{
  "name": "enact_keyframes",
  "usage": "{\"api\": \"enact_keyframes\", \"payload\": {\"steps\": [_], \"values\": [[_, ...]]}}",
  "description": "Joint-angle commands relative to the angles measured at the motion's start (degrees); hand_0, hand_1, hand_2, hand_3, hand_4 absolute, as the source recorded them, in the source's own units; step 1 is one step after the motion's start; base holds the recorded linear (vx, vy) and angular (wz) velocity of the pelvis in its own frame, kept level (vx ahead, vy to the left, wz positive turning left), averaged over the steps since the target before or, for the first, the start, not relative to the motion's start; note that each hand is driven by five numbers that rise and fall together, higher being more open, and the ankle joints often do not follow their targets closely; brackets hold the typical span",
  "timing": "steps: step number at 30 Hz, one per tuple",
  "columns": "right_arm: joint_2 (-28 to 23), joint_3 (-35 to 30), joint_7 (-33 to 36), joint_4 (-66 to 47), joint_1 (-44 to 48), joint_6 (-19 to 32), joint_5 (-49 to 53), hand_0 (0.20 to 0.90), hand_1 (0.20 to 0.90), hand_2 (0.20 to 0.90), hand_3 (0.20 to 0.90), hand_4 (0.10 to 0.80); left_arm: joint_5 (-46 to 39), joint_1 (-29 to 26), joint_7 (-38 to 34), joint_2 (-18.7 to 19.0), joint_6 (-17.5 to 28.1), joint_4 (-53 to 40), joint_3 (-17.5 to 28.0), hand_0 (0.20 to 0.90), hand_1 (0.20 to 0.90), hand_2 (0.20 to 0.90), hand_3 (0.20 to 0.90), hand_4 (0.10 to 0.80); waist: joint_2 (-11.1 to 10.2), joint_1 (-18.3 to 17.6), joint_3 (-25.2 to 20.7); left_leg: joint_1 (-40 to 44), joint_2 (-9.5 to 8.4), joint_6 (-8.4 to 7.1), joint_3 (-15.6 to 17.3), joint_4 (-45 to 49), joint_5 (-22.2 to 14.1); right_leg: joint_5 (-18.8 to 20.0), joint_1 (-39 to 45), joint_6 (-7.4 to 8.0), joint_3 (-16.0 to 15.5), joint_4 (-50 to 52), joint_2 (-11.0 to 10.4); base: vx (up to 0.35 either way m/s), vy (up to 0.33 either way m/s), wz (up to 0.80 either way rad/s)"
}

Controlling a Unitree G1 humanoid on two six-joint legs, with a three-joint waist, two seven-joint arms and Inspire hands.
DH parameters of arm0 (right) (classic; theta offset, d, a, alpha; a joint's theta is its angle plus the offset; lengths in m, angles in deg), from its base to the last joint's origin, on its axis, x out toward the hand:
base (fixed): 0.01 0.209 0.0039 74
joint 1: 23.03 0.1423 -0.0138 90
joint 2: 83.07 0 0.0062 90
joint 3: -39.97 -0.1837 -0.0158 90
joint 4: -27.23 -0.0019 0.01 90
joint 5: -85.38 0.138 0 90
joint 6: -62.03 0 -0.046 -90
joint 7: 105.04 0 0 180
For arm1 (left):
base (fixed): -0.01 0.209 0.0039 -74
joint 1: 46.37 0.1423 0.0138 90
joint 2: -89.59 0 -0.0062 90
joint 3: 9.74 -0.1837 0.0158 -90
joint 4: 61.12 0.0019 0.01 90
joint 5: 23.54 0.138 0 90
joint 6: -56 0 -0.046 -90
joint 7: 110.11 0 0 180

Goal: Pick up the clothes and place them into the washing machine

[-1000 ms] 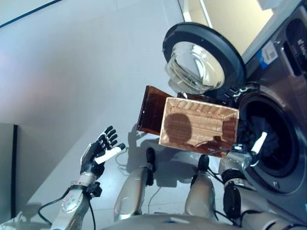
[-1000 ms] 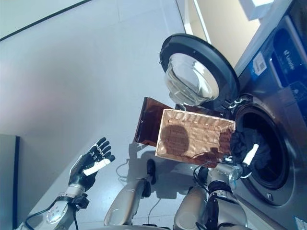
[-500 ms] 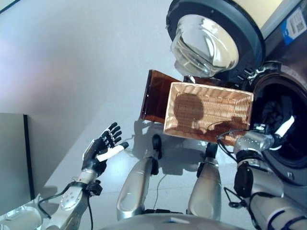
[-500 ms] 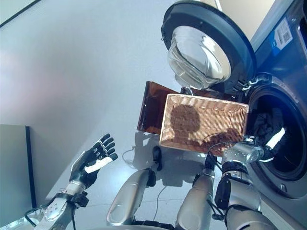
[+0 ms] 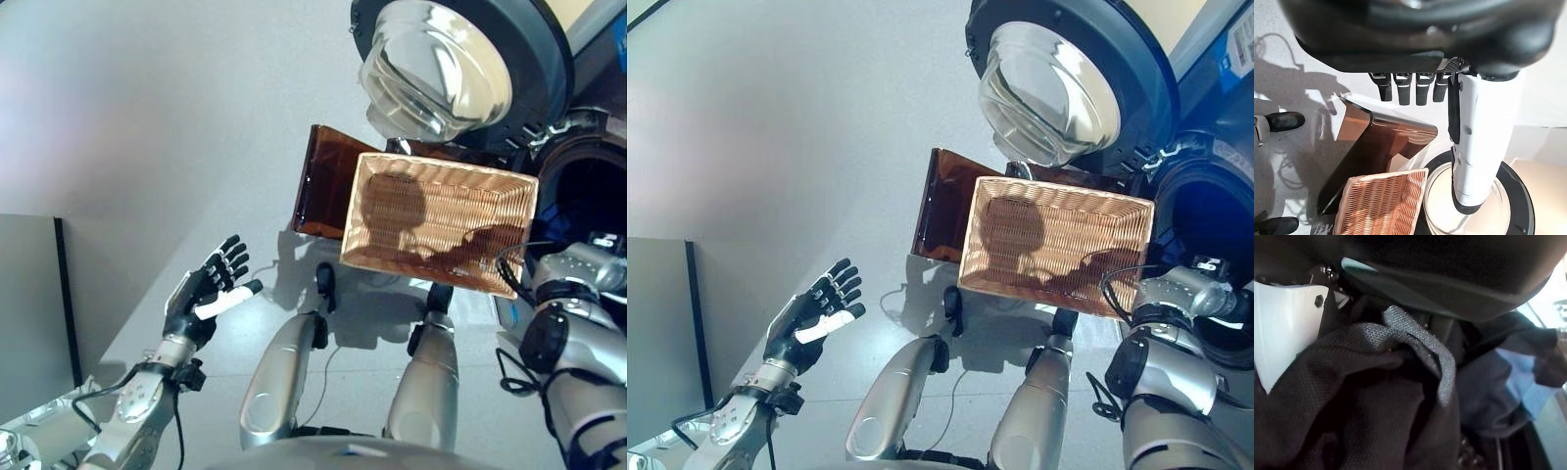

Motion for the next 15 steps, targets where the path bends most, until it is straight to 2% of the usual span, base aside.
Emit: {"api": "enact_keyframes", "payload": {"steps": [1, 7, 15], "values": [[-9.53, 3.21, 0.22, -1.37, 0.04, 6.73, -5.16, 0.2, 0.2, 0.2, 0.2, 0.3, -2.06, 4.72, -0.84, 2.21, 5.02, -5.21, 6.65, 0.9, 0.9, 0.9, 0.9, 0.8, -0.55, -0.76, -3.93, -2.14, 5.42, -8.07, -4.04, -0.91, 1.77, 2.58, -4.54, 1.59, 3.86, 2.83, -1.36, 0.0, 0.0, 0.0], [-10.95, 3.58, 0.62, -2.01, 0.83, 7.47, -5.6, 0.2, 0.2, 0.2, 0.2, 0.3, -3.01, 5.5, -0.85, 2.78, 5.53, -5.07, 8.45, 0.9, 0.9, 0.9, 0.9, 0.8, -0.36, -0.86, -4.75, -2.81, 5.65, -8.06, -3.78, -0.96, 1.88, 2.62, -5.76, 1.54, 4.41, 3.21, -1.12, -0.002, 0.003, -0.02], [-11.4, 5.81, 1.88, -4.14, 3.82, 7.85, -7.16, 0.2, 0.2, 0.2, 0.2, 0.3, -3.93, 6.23, -0.48, 3.55, 5.8, -5.22, 8.58, 0.9, 0.9, 0.9, 0.9, 0.8, 0.08, -0.82, -4.93, -3.34, 5.61, -8.08, -3.54, -1.83, 2.57, 2.69, -6.62, 1.47, 4.86, 3.34, -0.98, -0.004, -0.002, -0.01]]}}
